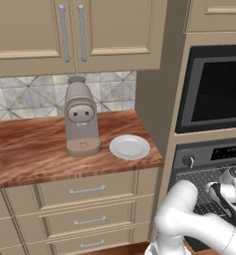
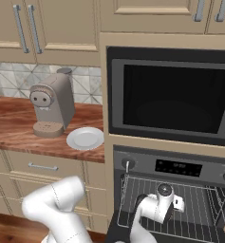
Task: Take the fish from the oven and place it on the plate on the counter.
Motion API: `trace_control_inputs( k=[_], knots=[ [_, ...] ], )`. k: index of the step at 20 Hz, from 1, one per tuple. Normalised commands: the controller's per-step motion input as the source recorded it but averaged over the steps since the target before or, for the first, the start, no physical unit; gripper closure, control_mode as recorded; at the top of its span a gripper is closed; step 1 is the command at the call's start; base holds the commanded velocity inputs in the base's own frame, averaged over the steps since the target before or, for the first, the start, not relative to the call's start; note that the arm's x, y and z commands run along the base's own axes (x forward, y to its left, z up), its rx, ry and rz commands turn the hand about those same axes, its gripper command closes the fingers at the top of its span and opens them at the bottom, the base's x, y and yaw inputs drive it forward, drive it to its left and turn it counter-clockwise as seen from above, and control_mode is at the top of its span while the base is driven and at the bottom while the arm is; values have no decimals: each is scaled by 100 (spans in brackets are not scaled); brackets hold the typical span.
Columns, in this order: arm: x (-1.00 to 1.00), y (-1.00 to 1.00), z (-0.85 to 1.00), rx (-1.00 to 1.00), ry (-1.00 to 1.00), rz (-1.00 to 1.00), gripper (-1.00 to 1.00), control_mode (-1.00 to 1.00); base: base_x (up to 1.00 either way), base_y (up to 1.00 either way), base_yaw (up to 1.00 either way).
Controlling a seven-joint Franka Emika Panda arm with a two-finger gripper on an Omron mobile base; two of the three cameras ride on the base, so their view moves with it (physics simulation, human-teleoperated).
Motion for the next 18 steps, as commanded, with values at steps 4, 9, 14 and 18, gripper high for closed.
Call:
trace_control_inputs(
  k=[4, 9, 14, 18],
  knots=[
    [0, 0, -50, 0, 0, 0, -100, -100, 0, 0, 0],
    [0, 0, -36, 0, 0, 0, -100, -100, 0, 0, 0],
    [0, 0, -20, 0, 0, 0, -100, -100, 0, 0, 0],
    [0, 0, -10, 0, 0, 0, 100, -100, 0, 0, 0]
  ],
)
